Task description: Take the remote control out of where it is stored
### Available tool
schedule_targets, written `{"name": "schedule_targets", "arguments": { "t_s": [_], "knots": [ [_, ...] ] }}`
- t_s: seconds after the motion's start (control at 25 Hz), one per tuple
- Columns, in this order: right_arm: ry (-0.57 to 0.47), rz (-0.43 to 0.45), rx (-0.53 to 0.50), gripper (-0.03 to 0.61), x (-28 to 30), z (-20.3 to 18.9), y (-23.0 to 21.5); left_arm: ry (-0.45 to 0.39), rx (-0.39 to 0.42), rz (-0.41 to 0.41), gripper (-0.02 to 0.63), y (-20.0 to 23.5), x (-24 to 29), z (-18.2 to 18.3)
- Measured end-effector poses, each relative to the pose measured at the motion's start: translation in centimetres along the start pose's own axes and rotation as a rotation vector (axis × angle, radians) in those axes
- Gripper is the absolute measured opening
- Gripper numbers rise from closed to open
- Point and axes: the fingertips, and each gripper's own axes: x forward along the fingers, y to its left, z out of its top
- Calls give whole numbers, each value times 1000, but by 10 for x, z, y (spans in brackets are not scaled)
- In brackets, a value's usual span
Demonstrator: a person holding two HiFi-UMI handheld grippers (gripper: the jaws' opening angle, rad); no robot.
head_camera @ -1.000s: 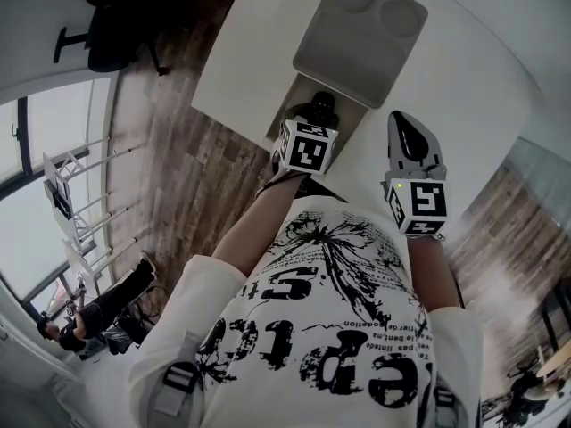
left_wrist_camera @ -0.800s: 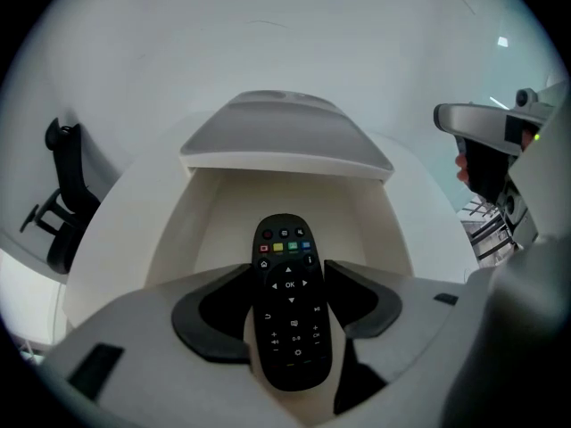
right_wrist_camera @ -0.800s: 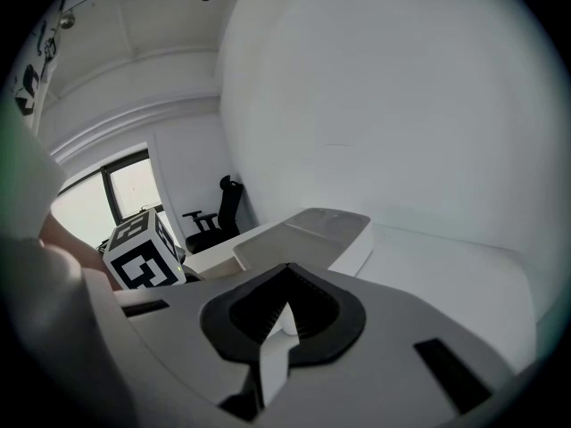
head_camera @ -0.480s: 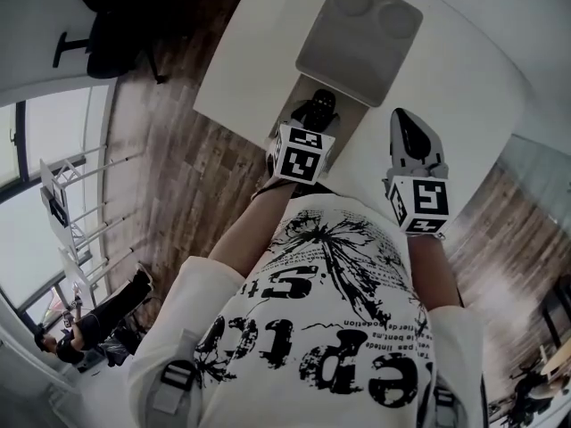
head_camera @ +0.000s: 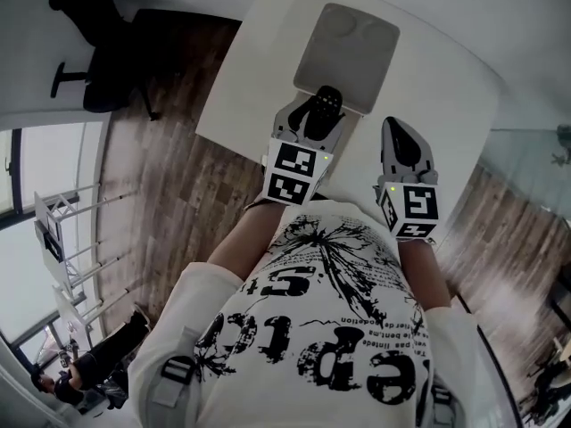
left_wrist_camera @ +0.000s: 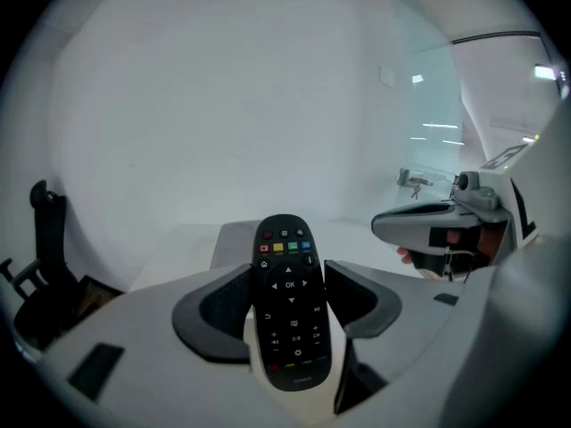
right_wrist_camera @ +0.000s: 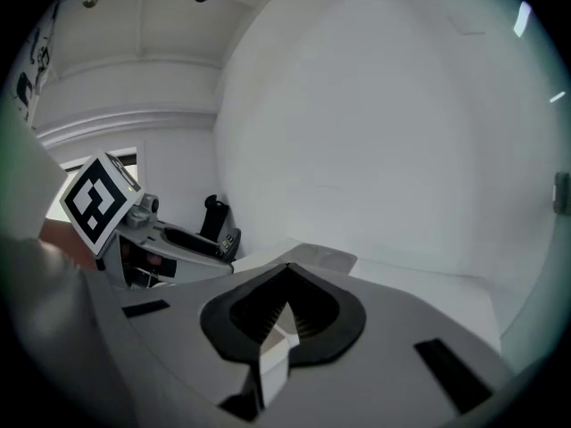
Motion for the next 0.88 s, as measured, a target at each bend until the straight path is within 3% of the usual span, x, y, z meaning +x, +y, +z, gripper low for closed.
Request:
{"name": "schedule_targets", "arguments": {
  "t_s": [0.24,0.6,0.88],
  "knots": [
    [-80,-42,27,-5,-21,35,6,-226,59,-58,265,-14,-33,60],
    [-187,-111,19,-5,-38,72,-3,-476,121,-109,264,-33,-83,128],
    [-277,-148,-10,-5,-49,95,-4,-506,155,-99,264,-32,-86,137]
  ]
}}
